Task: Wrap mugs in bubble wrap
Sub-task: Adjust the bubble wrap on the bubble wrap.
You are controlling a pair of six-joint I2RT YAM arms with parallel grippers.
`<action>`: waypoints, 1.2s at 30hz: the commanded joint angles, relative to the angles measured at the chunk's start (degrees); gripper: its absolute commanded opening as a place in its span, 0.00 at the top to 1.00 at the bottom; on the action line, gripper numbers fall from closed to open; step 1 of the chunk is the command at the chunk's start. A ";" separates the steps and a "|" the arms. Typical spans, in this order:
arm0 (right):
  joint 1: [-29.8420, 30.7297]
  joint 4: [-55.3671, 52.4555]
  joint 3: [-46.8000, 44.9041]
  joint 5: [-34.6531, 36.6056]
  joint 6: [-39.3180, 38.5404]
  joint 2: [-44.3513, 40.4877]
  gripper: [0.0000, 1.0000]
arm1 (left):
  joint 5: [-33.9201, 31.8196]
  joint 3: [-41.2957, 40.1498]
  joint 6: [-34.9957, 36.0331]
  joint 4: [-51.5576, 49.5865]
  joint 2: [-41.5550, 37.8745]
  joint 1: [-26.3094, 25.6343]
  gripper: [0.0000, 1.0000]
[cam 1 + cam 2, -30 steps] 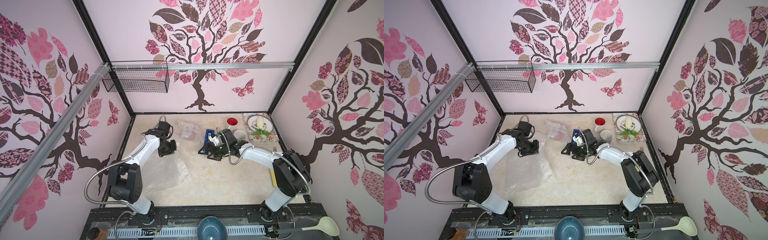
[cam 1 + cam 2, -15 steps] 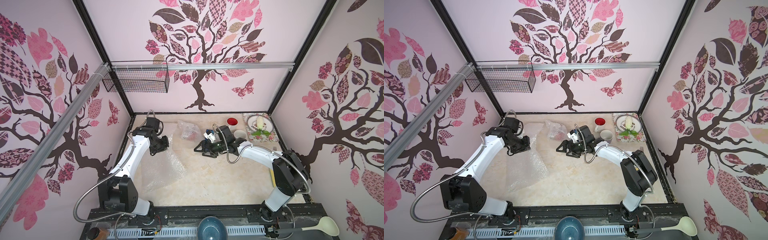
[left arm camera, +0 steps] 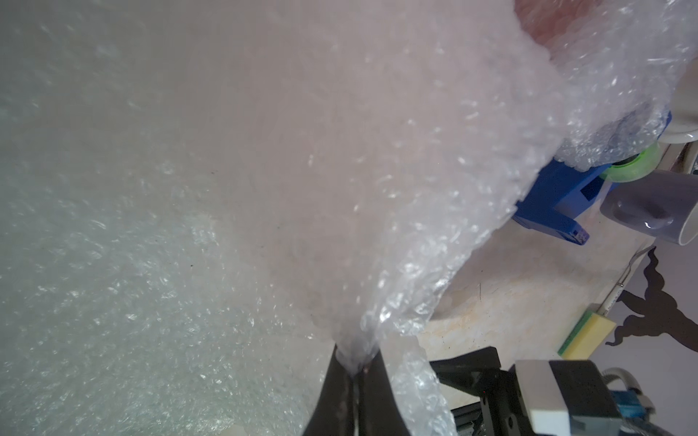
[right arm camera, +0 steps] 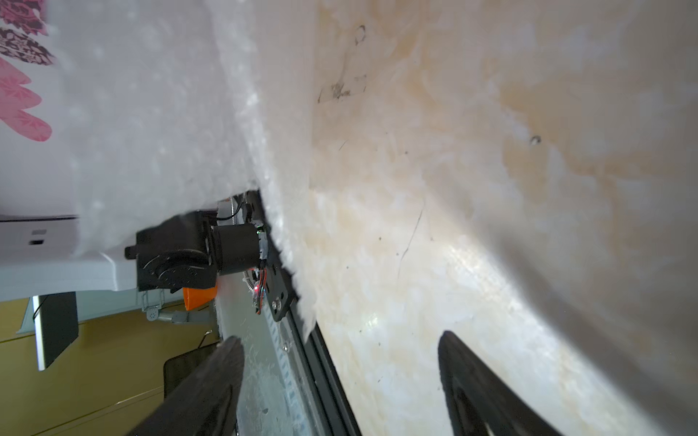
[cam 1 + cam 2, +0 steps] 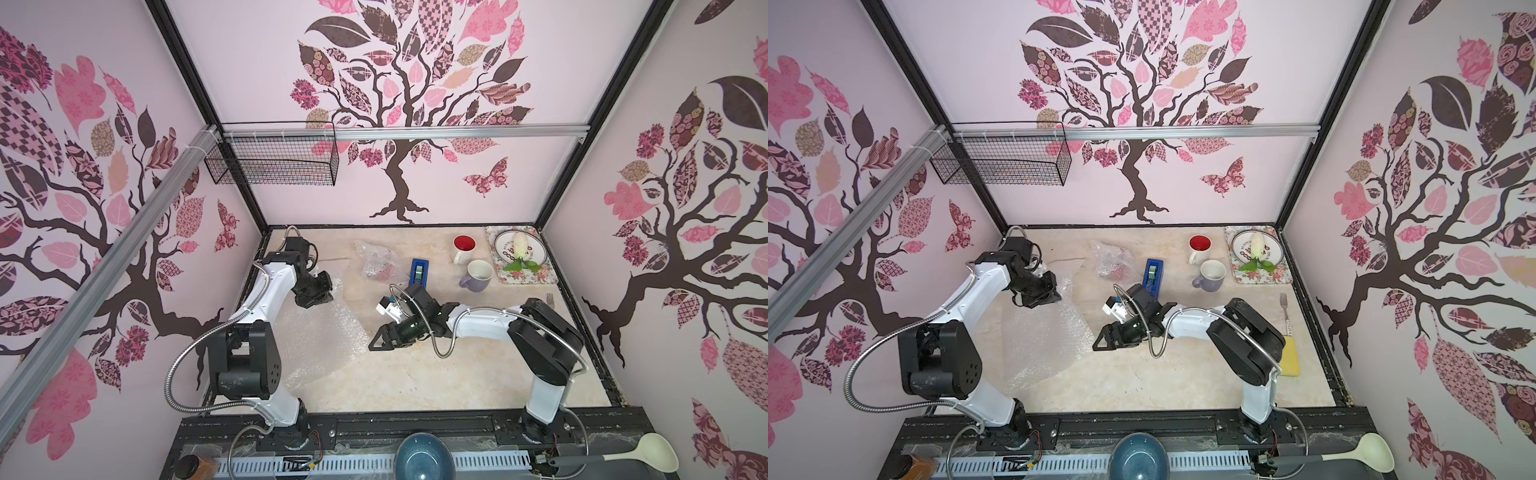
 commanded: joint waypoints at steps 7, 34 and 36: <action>1.41 14.84 7.49 1.04 7.37 10.35 0.39 | 3.49 -0.81 1.00 1.65 1.33 0.03 1.00; -0.30 5.73 -7.22 7.67 12.62 -3.60 1.00 | -4.19 0.74 -1.55 8.52 9.15 10.06 0.60; 0.50 1.00 -3.72 8.83 9.24 -3.29 0.55 | -3.33 1.26 -1.19 7.45 8.47 10.71 0.58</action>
